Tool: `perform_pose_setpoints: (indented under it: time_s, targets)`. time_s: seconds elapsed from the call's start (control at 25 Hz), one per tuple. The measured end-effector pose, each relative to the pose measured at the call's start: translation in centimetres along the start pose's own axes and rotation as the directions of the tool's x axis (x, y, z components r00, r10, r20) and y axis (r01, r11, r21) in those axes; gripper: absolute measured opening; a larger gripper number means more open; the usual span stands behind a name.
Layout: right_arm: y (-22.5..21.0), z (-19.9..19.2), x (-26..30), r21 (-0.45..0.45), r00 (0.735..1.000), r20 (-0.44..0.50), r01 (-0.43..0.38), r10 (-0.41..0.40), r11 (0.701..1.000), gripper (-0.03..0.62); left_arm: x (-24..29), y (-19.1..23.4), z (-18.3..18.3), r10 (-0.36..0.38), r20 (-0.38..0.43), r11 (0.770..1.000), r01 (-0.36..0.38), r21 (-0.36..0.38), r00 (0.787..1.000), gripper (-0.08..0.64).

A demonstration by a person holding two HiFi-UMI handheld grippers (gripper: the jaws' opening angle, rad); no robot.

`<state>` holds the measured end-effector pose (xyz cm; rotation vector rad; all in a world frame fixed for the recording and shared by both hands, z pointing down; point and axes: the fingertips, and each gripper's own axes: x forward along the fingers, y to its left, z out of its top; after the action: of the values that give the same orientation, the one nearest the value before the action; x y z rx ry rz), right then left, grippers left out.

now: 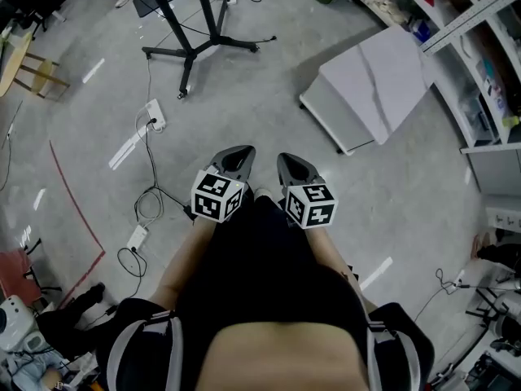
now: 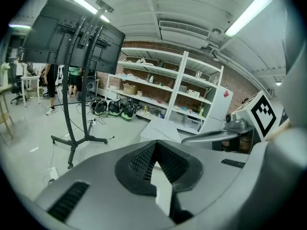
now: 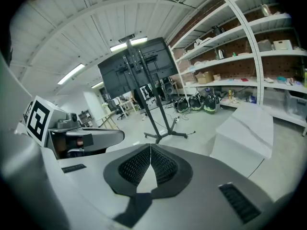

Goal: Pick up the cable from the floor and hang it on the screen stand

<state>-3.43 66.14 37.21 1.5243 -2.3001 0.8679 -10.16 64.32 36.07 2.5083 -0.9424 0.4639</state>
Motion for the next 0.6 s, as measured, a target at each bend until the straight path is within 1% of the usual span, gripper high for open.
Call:
perform_pose_setpoints:
  time_s: [0.12, 0.24, 0.36, 0.48, 0.6]
  targets:
    - [-0.5, -0.8, 0.6, 0.022, 0.999, -0.034, 0.001, 0.0, 1.0, 0.023, 0.4, -0.4, 0.0, -0.01, -0.01, 1.0, 0.01, 0.012, 1.0, 0.005]
    - [-0.7, -0.8, 2.3, 0.032, 0.999, -0.051, -0.012, 0.014, 0.999, 0.023, 1.1, 1.1, -0.2, -0.003, -0.025, 1.0, 0.003, 0.003, 1.0, 0.005]
    - [-1.5, 0.4, 4.0, 0.039, 0.999, -0.052, -0.005, 0.007, 0.999, 0.023, 2.3, 3.0, -0.1, 0.002, -0.037, 1.0, -0.003, -0.03, 0.999, 0.005]
    - [-2.4, 2.0, 6.1, 0.041, 0.999, -0.04, 0.008, -0.006, 0.999, 0.023, 3.6, 5.2, 1.0, -0.008, -0.032, 0.999, 0.007, -0.038, 0.999, 0.005]
    - [-3.1, 4.0, 8.9, 0.049, 0.999, -0.036, 0.024, -0.023, 0.999, 0.023, 5.3, 8.1, 2.2, -0.026, -0.045, 0.999, 0.024, -0.043, 0.999, 0.005]
